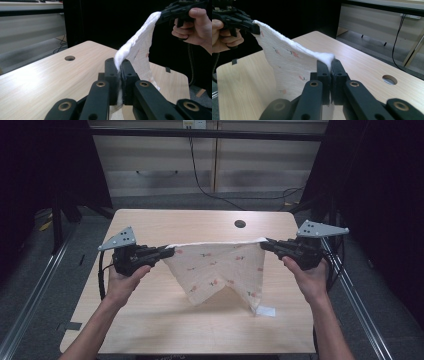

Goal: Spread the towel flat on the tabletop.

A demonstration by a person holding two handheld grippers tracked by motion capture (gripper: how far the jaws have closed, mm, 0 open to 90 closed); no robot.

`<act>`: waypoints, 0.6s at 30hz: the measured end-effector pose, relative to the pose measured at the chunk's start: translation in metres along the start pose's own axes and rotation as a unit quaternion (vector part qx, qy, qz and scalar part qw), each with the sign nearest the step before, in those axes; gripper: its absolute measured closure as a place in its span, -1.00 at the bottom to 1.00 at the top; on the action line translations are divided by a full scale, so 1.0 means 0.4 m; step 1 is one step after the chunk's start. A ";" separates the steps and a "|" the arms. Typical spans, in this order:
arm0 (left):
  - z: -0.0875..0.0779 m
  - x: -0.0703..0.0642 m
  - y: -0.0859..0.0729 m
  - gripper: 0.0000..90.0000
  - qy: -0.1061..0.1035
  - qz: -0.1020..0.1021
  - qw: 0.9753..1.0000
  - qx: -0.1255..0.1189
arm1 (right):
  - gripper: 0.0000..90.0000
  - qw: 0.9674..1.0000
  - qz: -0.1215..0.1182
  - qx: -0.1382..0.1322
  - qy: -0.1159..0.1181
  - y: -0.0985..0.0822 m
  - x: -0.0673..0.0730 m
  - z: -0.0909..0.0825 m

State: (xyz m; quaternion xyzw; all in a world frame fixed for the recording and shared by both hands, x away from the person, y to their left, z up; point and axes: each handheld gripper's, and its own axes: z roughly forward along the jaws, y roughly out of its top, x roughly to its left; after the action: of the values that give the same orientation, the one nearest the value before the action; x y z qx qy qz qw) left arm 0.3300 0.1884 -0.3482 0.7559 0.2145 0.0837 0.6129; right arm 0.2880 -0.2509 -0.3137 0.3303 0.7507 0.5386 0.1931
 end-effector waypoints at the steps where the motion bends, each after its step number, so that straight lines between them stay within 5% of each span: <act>1: -0.002 0.000 0.003 0.91 0.001 -0.001 1.000 -0.004 | 0.95 1.000 0.000 0.000 -0.001 0.003 0.000 -0.001; 18: -0.092 -0.051 0.081 0.91 0.003 0.033 0.999 -0.028 | 0.95 0.999 -0.029 -0.025 0.019 0.079 0.086 -0.068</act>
State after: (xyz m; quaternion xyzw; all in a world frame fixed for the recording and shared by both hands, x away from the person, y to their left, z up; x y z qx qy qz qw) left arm 0.3047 0.2077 -0.3057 0.7447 0.1894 0.1121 0.6301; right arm 0.2551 -0.2387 -0.2726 0.2930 0.7500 0.5573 0.2028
